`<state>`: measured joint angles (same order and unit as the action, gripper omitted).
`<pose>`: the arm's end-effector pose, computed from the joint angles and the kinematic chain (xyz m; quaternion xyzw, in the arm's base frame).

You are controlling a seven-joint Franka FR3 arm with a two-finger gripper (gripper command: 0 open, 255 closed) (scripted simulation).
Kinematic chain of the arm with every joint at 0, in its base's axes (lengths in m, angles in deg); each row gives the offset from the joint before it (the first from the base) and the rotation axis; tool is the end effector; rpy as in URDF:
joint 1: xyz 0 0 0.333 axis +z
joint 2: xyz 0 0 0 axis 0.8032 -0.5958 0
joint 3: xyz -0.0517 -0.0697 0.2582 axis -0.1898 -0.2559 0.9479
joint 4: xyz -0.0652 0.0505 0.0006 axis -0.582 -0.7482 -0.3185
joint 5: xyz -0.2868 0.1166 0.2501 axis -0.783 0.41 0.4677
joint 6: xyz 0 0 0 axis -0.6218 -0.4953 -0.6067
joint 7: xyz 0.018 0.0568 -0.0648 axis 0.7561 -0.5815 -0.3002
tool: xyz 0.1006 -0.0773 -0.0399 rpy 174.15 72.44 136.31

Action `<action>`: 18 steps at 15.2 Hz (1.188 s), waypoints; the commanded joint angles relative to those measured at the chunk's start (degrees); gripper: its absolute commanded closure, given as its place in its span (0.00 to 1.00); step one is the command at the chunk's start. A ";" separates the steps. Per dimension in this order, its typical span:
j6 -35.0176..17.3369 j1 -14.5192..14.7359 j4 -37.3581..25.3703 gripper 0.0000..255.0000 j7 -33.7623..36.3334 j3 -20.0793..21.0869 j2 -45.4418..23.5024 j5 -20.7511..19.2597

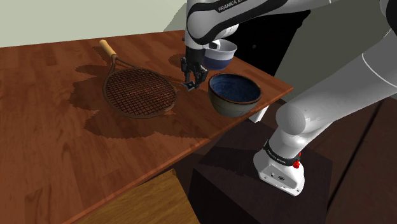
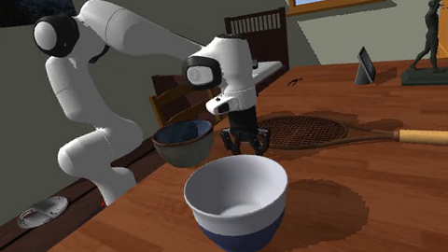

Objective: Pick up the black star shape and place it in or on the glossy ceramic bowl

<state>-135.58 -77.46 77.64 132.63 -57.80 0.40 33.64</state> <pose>0.4600 0.0603 0.3460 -0.6725 0.7401 -0.0004 0.0015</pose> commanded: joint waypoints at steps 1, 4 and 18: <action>0.00 0.01 0.02 1.00 0.00 0.02 -0.01 0.01; 0.00 0.02 0.00 1.00 0.01 0.02 -0.03 0.00; 11.51 0.06 -7.90 1.00 -0.63 -2.18 3.73 0.10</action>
<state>-124.94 -77.42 70.37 131.97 -59.87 3.91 33.73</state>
